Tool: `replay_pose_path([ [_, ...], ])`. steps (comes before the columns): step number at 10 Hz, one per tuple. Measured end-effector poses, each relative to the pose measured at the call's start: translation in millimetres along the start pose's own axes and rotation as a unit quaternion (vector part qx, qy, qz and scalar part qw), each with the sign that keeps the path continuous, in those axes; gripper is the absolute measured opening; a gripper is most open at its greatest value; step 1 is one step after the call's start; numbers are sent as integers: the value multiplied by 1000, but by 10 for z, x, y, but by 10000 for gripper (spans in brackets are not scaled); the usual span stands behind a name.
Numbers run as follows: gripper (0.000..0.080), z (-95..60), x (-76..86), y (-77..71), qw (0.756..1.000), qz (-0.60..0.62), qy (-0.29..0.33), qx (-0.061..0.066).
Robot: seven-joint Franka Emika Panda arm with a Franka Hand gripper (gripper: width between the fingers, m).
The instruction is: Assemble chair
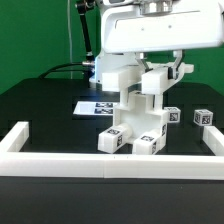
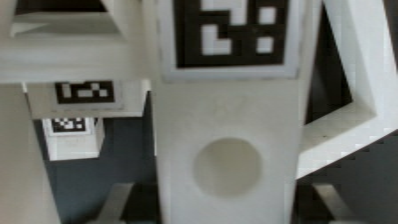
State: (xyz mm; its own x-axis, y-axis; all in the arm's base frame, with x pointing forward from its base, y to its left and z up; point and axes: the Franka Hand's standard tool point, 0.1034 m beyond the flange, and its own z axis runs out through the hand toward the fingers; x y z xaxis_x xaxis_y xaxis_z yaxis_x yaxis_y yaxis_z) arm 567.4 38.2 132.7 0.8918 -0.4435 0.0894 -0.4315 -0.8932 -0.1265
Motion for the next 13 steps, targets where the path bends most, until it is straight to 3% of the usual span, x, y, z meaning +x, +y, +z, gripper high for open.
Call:
replay_pose_path([
  [13, 291, -3, 17, 28, 1000, 26, 1, 0],
])
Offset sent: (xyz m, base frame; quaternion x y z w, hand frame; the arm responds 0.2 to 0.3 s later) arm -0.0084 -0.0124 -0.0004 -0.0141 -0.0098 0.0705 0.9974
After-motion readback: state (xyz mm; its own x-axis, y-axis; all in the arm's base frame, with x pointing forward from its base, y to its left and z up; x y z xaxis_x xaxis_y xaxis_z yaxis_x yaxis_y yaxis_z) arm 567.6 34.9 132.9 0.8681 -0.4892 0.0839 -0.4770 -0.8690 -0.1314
